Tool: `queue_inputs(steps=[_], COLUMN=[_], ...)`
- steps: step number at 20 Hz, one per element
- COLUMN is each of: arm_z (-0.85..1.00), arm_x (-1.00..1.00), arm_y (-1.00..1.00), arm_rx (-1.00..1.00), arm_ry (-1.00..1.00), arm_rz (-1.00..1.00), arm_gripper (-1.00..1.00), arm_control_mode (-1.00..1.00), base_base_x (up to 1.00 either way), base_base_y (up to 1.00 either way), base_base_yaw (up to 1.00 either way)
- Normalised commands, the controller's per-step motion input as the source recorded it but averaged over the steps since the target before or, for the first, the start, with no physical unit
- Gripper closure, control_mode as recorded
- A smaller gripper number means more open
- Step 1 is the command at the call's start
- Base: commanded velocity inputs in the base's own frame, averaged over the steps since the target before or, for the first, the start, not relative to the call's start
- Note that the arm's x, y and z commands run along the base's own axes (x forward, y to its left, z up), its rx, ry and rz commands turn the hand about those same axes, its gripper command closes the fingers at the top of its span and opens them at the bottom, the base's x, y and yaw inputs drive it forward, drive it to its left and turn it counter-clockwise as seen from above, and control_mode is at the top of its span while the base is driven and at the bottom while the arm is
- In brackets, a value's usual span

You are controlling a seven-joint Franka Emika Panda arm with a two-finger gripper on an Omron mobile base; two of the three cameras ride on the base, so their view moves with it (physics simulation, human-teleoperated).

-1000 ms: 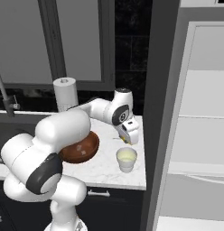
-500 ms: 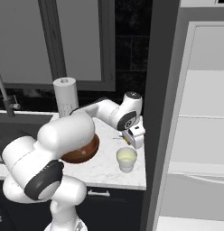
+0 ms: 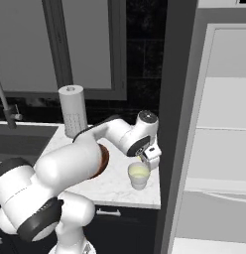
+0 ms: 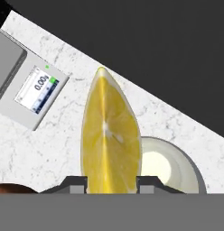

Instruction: Grab a lemon wedge from the fridge and one ice cube from the ice bowl, and put them in the glass of lemonade.

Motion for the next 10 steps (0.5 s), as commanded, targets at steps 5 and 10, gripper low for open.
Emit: queue_inputs(steps=[5, 10], arm_z=[-0.5, -0.02], arm_x=[-0.33, -0.29], arm_y=[-0.16, -0.01], arm_rx=[0.04, 0.0], arm_ry=[-0.12, -0.12], arm_rz=[-0.08, -0.03], arm_gripper=[1.0, 1.0], arm_control_mode=[-1.0, -1.0], base_base_x=[0.0, 0.0], base_base_y=[0.0, 0.0], base_base_yaw=[0.0, 0.0])
